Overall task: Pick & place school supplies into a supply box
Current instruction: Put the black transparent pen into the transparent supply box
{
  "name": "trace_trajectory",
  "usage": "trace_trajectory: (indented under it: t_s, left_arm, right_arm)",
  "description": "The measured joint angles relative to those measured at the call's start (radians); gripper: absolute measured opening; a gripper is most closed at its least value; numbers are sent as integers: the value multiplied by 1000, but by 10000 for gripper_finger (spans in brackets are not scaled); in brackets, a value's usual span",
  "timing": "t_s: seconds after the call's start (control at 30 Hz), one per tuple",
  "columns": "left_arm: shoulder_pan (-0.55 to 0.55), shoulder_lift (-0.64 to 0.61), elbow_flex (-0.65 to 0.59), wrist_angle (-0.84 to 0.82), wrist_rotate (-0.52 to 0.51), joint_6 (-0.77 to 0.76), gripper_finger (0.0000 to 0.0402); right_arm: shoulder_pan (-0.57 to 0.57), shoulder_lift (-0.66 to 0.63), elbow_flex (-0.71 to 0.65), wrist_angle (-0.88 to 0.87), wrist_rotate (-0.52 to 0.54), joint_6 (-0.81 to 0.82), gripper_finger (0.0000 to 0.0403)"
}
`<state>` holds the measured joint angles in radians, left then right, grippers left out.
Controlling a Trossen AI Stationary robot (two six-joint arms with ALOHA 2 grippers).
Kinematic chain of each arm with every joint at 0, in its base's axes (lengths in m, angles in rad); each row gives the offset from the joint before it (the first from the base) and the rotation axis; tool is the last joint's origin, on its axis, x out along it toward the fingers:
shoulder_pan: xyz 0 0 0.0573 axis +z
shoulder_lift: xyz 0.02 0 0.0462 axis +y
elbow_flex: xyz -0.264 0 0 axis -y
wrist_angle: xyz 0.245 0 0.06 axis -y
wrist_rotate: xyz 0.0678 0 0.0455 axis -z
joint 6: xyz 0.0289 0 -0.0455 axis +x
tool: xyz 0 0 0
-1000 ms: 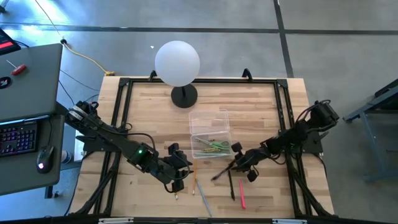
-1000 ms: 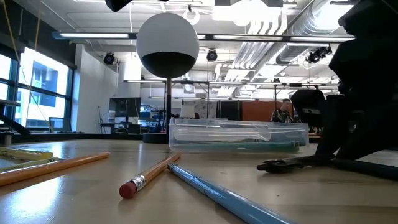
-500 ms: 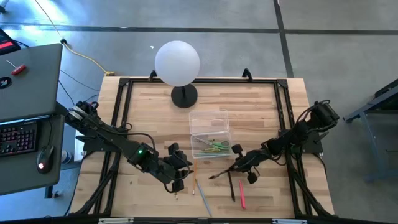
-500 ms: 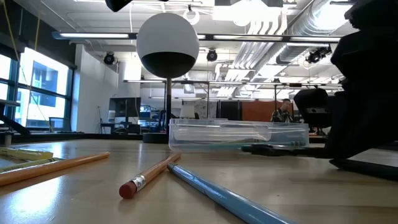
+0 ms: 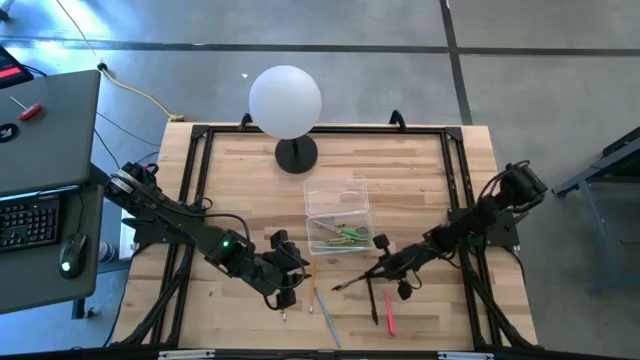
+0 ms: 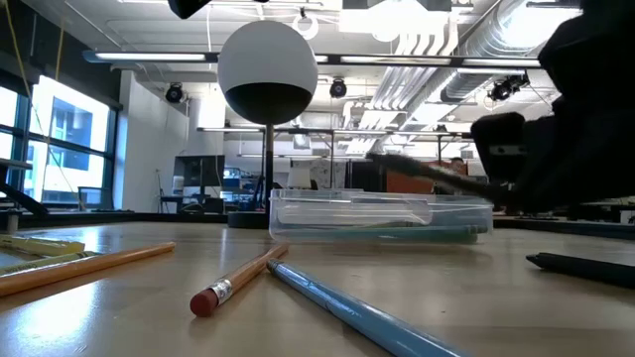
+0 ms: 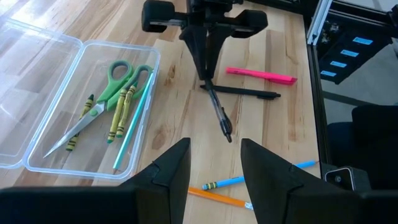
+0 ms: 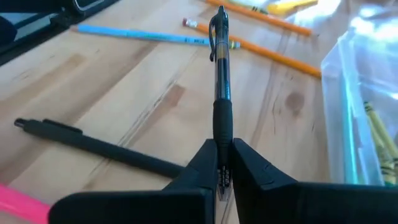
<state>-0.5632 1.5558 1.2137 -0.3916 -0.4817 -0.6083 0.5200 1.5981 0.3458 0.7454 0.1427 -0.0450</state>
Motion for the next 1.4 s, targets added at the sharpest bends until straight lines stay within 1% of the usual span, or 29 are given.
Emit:
trace_trajectory:
  t_s: [0.23,0.47,0.53,0.67,0.77,0.83,0.9,0.93,1.03,1.13,1.27,1.4]
  left_arm:
    - [0,0,0,0,0,0,172]
    - [0,0,0,0,0,0,172]
    - [0,0,0,0,0,0,172]
    - [0,0,0,0,0,0,172]
    - [0,0,0,0,0,0,172]
    - [0,0,0,0,0,0,172]
    - [0,0,0,0,0,0,172]
    - [0,0,0,0,0,0,172]
    - [0,0,0,0,0,0,172]
    - [0,0,0,0,0,0,172]
    - [0,0,0,0,0,0,172]
    - [0,0,0,0,0,0,172]
  right_arm:
    - [20,-64,0,1,20,-24,15]
    - [35,-207,0,1,26,-36,11]
    - [40,-254,0,0,72,-38,11]
    - [49,-357,0,-35,217,-70,11]
    - [31,-423,0,-189,337,-100,11]
    - [-1,-452,0,-326,382,-63,11]
    - [-41,-460,0,-444,374,26,11]
    - [-59,-459,0,-497,353,63,11]
    - [-103,-458,0,-578,299,95,11]
    - [-138,-458,0,-541,288,70,11]
    - [-195,-445,6,-485,174,18,12]
    - [-220,-366,53,-488,162,8,12]
